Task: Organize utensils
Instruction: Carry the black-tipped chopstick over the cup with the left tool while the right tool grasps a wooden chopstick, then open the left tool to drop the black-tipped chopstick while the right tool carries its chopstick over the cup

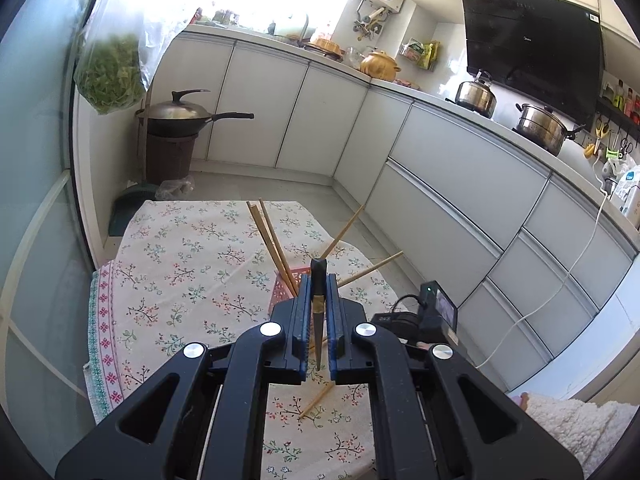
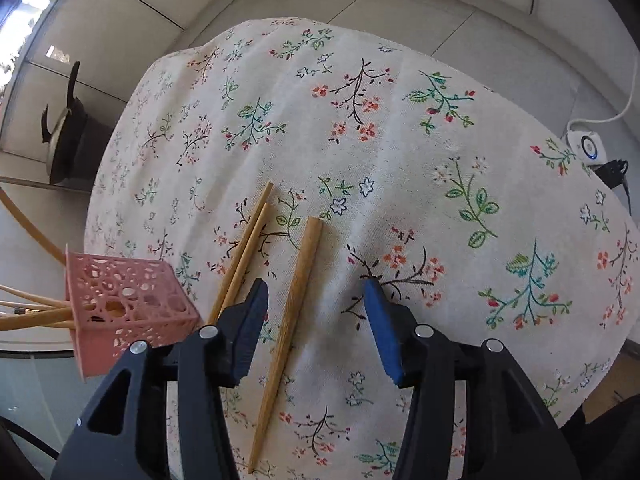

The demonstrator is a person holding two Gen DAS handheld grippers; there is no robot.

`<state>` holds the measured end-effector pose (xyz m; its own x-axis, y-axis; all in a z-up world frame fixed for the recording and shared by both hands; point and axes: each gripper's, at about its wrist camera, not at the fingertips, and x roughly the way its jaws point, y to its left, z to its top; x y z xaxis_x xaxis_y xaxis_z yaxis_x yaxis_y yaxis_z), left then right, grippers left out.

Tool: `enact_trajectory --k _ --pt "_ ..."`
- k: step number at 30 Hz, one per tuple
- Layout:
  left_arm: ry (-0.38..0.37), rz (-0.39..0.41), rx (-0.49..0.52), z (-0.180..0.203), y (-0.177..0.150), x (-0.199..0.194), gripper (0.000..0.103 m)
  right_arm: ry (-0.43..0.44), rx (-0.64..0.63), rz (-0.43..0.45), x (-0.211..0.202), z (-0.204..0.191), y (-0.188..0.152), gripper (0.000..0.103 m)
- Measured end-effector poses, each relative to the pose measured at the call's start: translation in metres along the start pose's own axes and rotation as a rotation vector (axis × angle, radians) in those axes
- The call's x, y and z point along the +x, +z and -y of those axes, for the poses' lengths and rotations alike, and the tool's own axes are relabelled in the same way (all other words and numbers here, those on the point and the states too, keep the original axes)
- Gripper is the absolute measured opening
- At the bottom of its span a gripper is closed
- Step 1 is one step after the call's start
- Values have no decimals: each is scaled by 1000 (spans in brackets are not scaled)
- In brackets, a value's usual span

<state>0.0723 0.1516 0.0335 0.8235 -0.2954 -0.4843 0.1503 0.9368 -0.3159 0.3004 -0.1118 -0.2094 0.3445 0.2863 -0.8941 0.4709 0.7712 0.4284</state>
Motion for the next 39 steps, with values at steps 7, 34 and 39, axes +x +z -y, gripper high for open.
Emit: enact_trajectory --k 7,34,39 --pt "5 -10 0 2 0 3 6 -60 -102 49 6 -3 1 8" --pt "150 142 59 48 57 41 6 409 -421 525 -268 23 -93 8" --pt "166 137 36 48 72 72 6 401 -418 533 -268 22 -86 8"
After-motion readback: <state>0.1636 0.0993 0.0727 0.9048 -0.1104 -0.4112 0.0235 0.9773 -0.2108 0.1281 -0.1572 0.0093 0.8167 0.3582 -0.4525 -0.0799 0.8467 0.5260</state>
